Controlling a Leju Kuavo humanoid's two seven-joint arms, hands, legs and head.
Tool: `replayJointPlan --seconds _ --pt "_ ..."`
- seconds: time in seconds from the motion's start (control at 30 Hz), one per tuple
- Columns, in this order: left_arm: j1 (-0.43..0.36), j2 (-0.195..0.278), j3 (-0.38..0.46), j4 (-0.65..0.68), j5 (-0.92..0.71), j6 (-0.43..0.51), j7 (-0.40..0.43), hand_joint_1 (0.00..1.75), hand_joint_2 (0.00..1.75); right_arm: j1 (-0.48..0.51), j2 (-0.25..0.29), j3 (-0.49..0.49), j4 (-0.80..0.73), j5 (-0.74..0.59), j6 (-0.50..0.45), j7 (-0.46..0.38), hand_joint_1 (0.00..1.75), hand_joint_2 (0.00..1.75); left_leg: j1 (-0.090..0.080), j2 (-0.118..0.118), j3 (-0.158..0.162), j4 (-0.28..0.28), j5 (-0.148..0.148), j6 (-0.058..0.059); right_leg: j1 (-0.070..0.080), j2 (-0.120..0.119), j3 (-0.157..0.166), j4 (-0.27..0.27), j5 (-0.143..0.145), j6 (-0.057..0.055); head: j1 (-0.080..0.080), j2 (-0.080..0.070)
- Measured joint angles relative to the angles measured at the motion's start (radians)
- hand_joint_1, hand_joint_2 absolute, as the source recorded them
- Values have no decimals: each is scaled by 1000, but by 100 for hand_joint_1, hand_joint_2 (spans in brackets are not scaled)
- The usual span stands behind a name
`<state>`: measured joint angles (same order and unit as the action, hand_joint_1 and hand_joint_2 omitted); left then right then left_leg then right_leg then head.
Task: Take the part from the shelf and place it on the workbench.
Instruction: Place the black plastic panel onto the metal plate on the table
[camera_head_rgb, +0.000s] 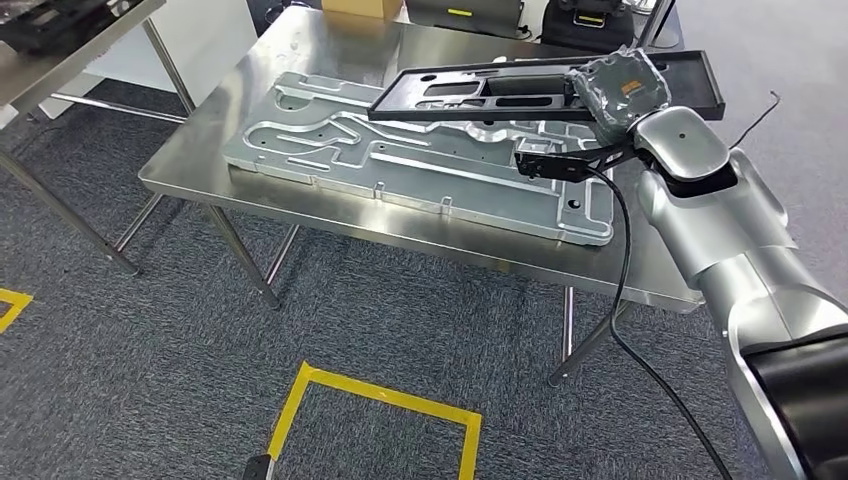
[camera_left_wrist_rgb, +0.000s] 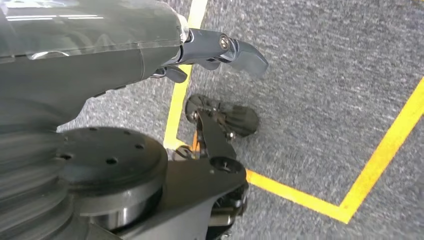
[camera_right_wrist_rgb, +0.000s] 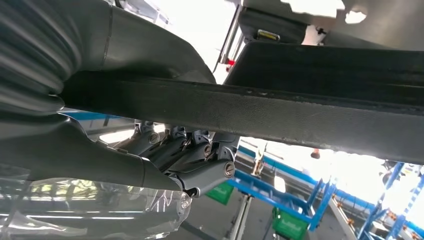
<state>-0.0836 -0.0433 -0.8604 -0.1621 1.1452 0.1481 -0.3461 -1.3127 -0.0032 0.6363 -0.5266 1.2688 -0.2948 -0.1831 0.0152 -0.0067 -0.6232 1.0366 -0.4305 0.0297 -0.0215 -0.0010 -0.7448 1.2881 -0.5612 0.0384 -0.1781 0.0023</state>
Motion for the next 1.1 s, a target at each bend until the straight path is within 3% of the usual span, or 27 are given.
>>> replayJointPlan --seconds 0.03,0.07,0.13,0.2,0.3,0.4,0.43,0.5,0.53,0.57,0.6,0.67,0.7,0.73,0.8,0.87,0.93,1.03,1.07,1.1 --pt "1 0 0 0 3 -2 0 0 175 5 -2 0 4 -1 -2 0 175 175 -2 -1 0 0 0 1 0 0 -17 31 -1 -2 0 0" --pt "1 0 0 0 4 -3 1 0 175 9 -3 0 8 -2 -3 0 175 175 -5 -3 1 0 -2 2 1 0 -15 21 17 -6 0 0" --pt "1 0 0 0 5 -4 1 0 175 10 -4 0 13 -2 -3 0 175 175 -8 -5 5 0 -10 3 5 0 37 -94 87 -18 0 0" --pt "0 0 0 0 4 -4 2 0 175 4 -4 0 15 -2 -7 -2 175 175 -13 -4 8 0 -19 -2 12 -2 94 -211 119 -30 0 0" --pt "-1 1 0 0 4 4 7 0 175 -2 -4 0 16 -7 -17 -8 175 175 -13 -1 13 -1 -26 -17 21 -1 117 -252 108 -37 0 0" --pt "0 2 0 0 6 15 13 0 175 -5 -4 -1 17 -17 -21 -10 175 175 -13 1 8 31 -42 -30 11 0 143 -266 101 -49 0 0" --pt "1 3 0 0 6 17 13 0 175 -6 -4 -1 17 -19 -21 -11 175 175 -12 1 -14 76 -56 -33 8 0 155 -269 96 -54 0 0" --pt "5 4 0 0 6 19 13 0 175 -7 -4 -1 18 -21 -22 -14 175 175 -8 1 -91 203 -87 -40 8 0 178 -270 78 -59 0 0" --pt "7 4 0 0 6 19 13 0 175 -4 -3 -1 19 -22 -23 -16 175 175 -7 1 -130 251 -89 -43 9 1 191 -270 66 -58 0 0" --pt "10 4 0 0 6 19 13 0 175 -1 -3 -1 20 -22 -23 -17 175 175 -6 1 -155 269 -71 -45 8 2 206 -270 54 -57 0 0" --pt "12 4 0 0 6 19 13 0 175 2 -3 -1 21 -22 -23 -18 175 175 -5 1 -163 245 -30 -46 8 2 224 -270 40 -55 0 0" --pt "16 5 0 0 7 20 13 0 175 5 -4 -1 23 -23 -24 -18 175 175 -5 1 -139 129 72 -41 7 5 263 -272 10 -48 0 0" --pt "18 6 0 0 7 20 13 0 175 4 -7 -1 24 -25 -28 -18 175 175 -8 0 -124 83 104 -37 8 6 277 -272 -3 -43 0 0" --pt "20 6 0 1 7 21 12 0 175 4 -9 -1 24 -28 -34 -19 175 175 -11 -1 -110 55 112 -30 7 8 285 -274 -12 -36 0 0" --pt "20 7 0 1 7 21 11 0 175 9 -16 -2 24 -32 -47 -23 175 175 -18 0 -93 39 85 -18 7 8 291 -281 -22 -23 -2 0" --pt "19 7 1 1 8 22 10 0 175 20 -22 -2 21 -32 -56 -28 175 175 -15 0 -73 16 58 -6 6 7 298 -287 -32 -11 -3 0" --pt "20 7 1 1 10 25 8 0 175 29 -29 -3 20 -35 -60 -33 175 175 -8 0 -47 -5 44 2 4 6 267 -226 -57 -1 -2 0" --pt "24 5 3 1 27 30 6 0 175 54 -35 -3 29 -60 -61 -49 175 175 -7 -3 -13 -18 24 7 1 6 134 -38 -100 12 -2 0" --pt "26 4 5 1 35 31 6 0 175 69 -37 -4 33 -77 -58 -59 175 175 -7 -6 0 -19 15 7 0 6 98 -9 -86 13 -2 0" --pt "28 3 6 1 40 32 6 0 175 83 -38 -7 37 -97 -53 -71 175 175 -7 -9 12 -20 6 6 -1 6 77 -12 -51 11 -2 0"
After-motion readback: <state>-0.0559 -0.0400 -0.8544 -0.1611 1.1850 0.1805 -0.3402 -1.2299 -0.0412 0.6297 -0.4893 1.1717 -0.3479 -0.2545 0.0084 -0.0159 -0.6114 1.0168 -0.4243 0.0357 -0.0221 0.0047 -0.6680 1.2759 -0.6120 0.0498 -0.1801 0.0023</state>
